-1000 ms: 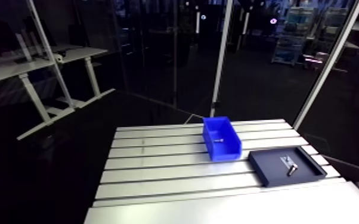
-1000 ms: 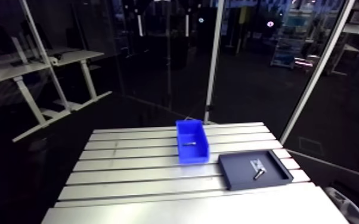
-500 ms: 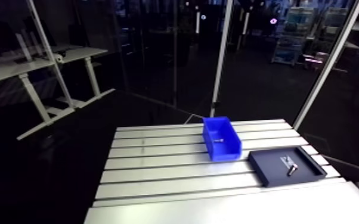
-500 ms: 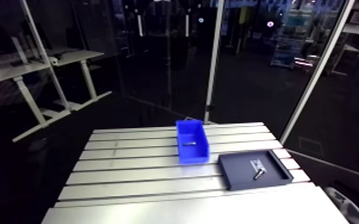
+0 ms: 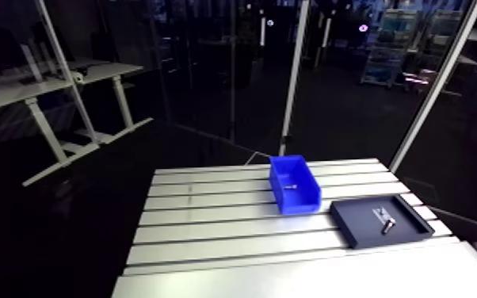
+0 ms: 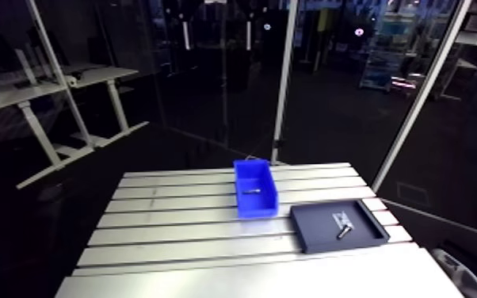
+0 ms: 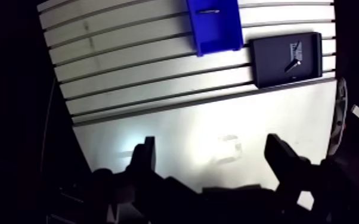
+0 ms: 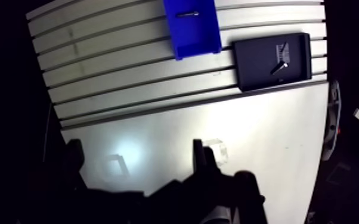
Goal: Pick up the M10 bolt from the tray and put it into the blue bin.
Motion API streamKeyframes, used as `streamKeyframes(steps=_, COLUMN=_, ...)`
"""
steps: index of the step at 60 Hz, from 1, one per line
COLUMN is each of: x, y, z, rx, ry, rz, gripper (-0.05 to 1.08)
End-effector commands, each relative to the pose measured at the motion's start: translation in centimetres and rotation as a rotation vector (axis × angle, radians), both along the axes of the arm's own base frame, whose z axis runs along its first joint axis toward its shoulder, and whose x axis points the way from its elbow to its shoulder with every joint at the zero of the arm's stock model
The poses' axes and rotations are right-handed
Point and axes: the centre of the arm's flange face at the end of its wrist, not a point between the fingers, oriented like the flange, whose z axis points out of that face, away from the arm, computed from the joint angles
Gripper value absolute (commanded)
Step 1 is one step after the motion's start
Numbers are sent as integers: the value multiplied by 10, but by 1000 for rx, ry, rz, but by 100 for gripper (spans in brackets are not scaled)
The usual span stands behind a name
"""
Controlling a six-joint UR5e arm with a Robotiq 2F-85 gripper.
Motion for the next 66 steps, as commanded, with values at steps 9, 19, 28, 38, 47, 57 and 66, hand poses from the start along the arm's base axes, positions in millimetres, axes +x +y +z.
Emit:
streamKeyframes(steps=9, x=0, y=0, z=-2, rx=-1, ry=-4, rz=0, gripper=1)
streamKeyframes(steps=19, x=-1, y=0, z=-2, rx=0, ry=-1, rz=0, gripper=1)
streamKeyframes(steps=28, x=-2, y=0, z=-3, rx=0, ry=-3, rz=0, gripper=1)
streamKeyframes(steps=38, x=-3, y=3, z=-5, rx=0, ry=-3, rz=-6, gripper=1)
streamKeyframes(steps=47, x=-4, y=17, z=-5, rx=2, ry=0, rz=-33, gripper=1)
streamKeyframes(steps=57, x=-6, y=39, z=-7, rx=2, ry=-3, rz=-87, gripper=1)
streamKeyframes(steps=66, x=-5, y=67, z=-11, rx=2, ry=-12, rz=-136, gripper=1)
